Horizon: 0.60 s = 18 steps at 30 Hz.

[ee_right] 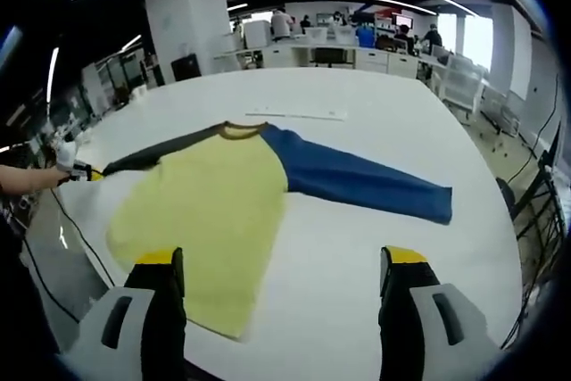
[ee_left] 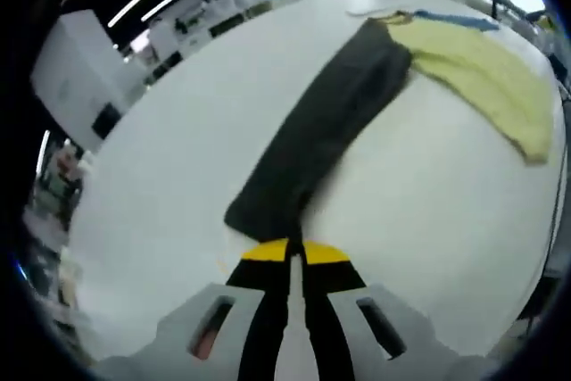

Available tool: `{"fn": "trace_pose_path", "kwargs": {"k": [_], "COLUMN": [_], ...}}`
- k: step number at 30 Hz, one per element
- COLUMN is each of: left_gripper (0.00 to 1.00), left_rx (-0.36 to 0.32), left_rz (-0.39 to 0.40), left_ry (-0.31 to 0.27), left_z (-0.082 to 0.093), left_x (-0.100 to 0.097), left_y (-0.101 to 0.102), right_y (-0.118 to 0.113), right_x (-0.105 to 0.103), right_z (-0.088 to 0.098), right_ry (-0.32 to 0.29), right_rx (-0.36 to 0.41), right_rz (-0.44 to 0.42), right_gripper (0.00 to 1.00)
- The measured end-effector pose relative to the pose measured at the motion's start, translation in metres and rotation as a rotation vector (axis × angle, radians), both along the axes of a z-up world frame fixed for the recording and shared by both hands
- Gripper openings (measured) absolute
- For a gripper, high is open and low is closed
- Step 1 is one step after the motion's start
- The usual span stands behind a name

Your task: Fold the garment on the visible template until the final outline fits inside the template.

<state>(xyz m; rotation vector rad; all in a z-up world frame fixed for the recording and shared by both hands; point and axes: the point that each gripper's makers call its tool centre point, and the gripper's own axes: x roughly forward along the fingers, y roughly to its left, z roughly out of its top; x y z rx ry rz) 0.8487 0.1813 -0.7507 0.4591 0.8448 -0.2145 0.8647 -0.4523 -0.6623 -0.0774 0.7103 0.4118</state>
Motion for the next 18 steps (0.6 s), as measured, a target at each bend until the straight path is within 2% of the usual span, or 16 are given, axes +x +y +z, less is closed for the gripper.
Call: {"fn": "trace_pose_path", "kwargs": {"k": [3,4,8,18], "left_gripper": [0.0,0.0,0.0,0.0], "left_rx": [0.013,0.04,0.076,0.079], "left_rz": [-0.008,-0.027,-0.056,-0.021], "left_ry": [0.018,0.038,0.076,0.1], "left_z": [-0.003,-0.005,-0.01,-0.009], "left_x": [-0.002,-0.003,0.0,0.023], "left_y": [0.002,0.005,0.01,0.024], "right_y": [0.001,0.001,0.001,-0.003], "right_x": [0.001,0.001,0.002,0.001], "right_z": [0.0,0.001,0.002,0.003], "right_ry": [-0.002,-0.003,-0.006,-0.006], "right_rx": [0.001,0.001,-0.001,-0.003], "right_rz": [0.002,0.002,0.003,-0.009], "right_gripper": [0.9,0.9,0.9,0.9]}}
